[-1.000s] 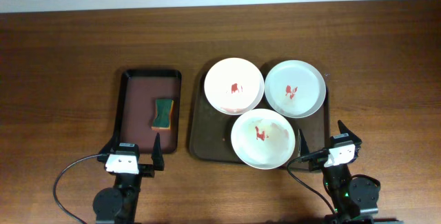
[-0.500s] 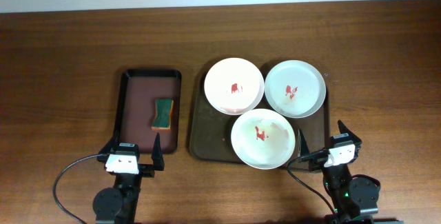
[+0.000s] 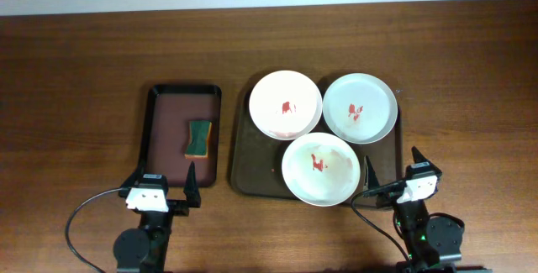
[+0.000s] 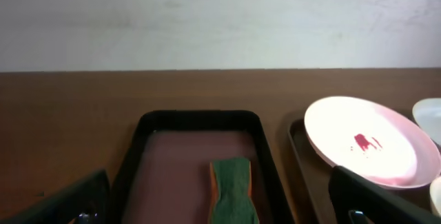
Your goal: Clean dirty plates on tray and stack at the side
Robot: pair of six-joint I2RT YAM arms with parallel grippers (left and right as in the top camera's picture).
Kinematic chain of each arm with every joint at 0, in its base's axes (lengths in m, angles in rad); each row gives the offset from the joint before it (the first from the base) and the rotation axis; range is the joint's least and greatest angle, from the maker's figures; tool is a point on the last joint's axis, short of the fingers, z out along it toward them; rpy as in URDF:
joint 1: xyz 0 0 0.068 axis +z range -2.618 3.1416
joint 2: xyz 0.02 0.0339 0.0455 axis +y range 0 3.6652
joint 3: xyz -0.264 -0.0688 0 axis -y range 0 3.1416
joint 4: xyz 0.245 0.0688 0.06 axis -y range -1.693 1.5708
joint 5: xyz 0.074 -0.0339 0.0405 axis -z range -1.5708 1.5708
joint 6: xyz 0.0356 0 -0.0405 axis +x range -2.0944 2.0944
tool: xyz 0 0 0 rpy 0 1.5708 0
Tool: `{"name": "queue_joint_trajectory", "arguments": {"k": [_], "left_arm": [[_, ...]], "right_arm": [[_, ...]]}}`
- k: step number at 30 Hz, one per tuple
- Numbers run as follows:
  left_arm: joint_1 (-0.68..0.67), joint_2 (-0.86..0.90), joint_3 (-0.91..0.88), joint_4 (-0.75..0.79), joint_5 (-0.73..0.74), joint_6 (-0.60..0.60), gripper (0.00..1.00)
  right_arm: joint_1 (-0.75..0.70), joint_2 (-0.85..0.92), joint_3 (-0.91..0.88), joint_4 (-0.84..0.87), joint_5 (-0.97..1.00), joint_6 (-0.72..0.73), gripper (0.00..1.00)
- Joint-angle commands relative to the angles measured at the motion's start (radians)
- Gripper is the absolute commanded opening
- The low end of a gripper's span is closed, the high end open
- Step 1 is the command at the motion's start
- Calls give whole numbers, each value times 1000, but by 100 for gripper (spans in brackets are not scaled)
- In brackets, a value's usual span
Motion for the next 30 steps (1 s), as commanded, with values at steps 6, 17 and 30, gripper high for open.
{"name": "queue_joint_trajectory", "arguments": {"k": [6, 17, 30], "left_arm": [[6, 120, 192, -190, 14, -30, 99], [6, 749, 656, -493, 67, -30, 99], [5, 1178, 1009, -598, 23, -30, 93]], "right_arm": [[9, 194, 216, -160, -15, 86, 99], [9, 840, 755, -516, -26, 75, 99], [9, 918, 801, -578, -83, 78, 99]]}}
